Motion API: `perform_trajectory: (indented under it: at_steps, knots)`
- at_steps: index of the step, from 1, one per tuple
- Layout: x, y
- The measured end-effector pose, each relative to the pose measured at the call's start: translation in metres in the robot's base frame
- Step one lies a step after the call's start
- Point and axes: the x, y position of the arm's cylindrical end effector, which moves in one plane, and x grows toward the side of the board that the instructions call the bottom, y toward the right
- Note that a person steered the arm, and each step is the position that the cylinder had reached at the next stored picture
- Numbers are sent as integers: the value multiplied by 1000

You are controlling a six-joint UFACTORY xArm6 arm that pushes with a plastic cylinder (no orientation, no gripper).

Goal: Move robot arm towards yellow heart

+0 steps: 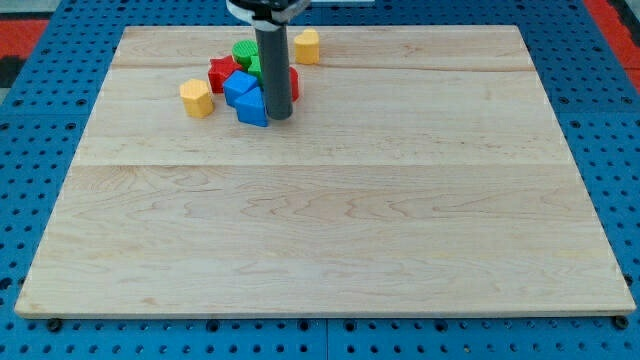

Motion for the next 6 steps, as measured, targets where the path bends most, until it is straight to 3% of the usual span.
perform_trajectory:
  at_steps: [1,2,3,4,5,6]
  knots:
    - [42,27]
    - [42,35]
    - [7,109]
    - [-89,160]
    - [-155,124]
    - [-182,85]
